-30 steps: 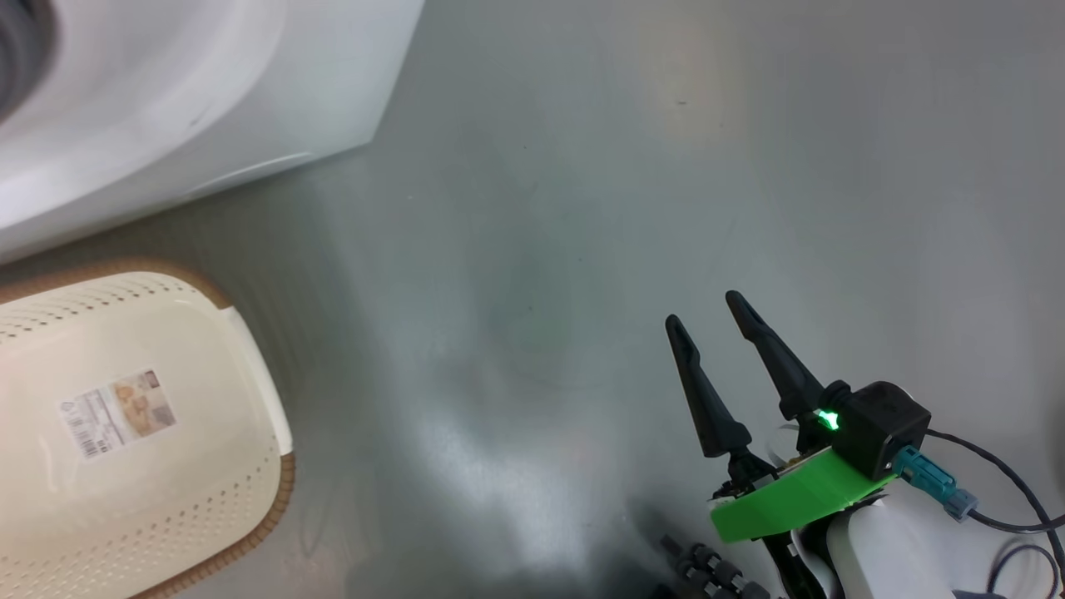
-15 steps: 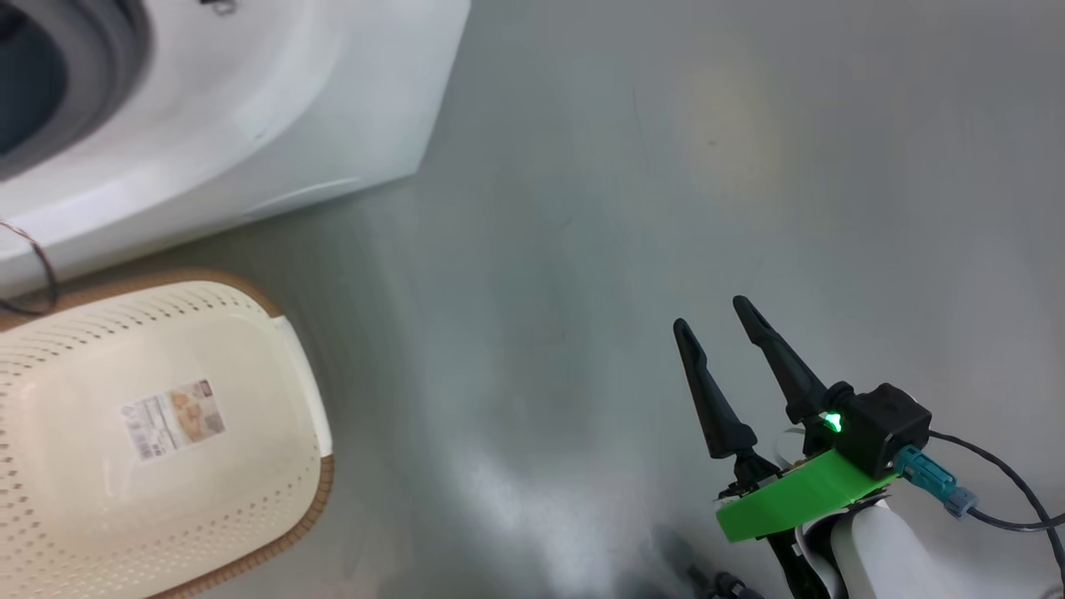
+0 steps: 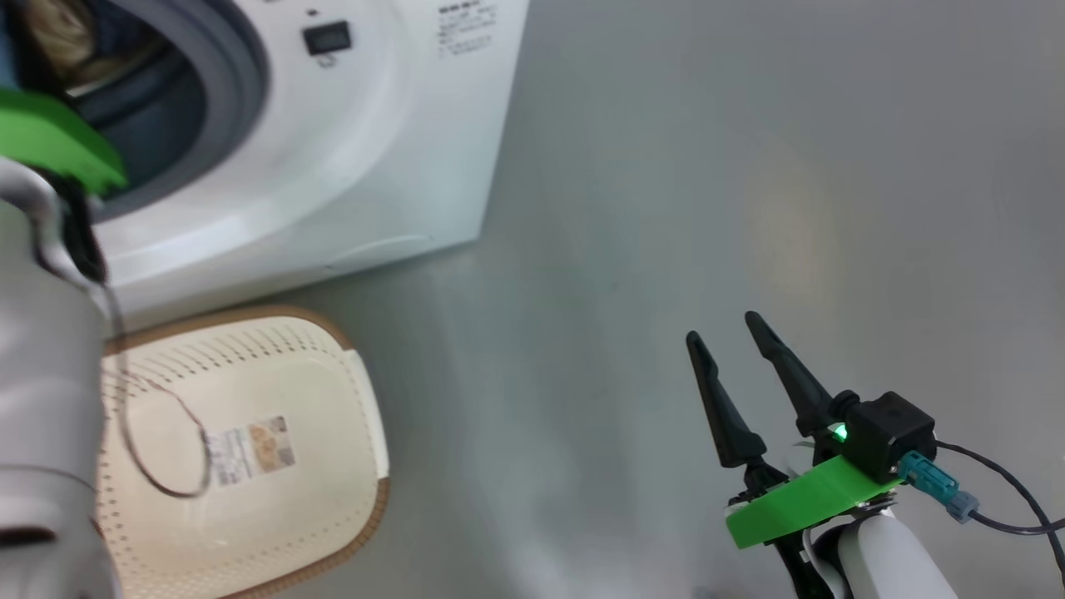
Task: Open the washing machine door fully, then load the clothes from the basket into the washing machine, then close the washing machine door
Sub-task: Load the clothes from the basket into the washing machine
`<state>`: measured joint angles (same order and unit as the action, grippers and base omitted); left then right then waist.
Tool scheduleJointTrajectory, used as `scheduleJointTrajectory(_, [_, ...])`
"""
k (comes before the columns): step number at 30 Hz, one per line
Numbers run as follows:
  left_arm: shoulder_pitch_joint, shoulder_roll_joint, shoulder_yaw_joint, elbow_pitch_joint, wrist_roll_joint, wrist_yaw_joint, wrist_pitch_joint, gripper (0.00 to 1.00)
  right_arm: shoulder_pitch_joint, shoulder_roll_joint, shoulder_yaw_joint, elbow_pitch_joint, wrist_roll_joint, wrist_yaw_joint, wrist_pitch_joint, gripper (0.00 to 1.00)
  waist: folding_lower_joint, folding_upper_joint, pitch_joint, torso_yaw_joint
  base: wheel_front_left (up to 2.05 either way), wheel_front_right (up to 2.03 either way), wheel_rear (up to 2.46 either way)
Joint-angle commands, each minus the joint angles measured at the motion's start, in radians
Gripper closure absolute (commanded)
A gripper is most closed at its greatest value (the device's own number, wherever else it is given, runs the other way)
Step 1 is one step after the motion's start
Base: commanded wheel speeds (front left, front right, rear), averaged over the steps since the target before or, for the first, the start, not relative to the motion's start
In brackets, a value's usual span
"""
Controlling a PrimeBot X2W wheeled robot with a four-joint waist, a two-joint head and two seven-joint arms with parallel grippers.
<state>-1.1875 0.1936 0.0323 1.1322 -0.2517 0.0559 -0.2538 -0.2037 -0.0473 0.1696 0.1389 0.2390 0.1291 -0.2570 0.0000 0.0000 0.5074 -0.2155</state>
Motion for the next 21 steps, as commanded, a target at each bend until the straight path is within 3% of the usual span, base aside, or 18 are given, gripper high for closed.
scheduleJointTrajectory(1, [0.047,0.029,0.011,-0.039,-0.008,-0.01,-0.008,0.0,0.029,-0.003,0.01,-0.015,-0.014,0.002,-0.005,0.0,0.0,0.0,-0.072,0.052,0.0,0.0,0.0])
scheduleJointTrajectory(21, [0.374,-0.085,0.024,-0.268,0.022,-0.026,-0.008,0.0,0.083,-0.003,-0.06,-0.008,-0.032,0.002,-0.005,0.0,0.0,0.0,-0.201,0.118,0.0,0.0,0.0])
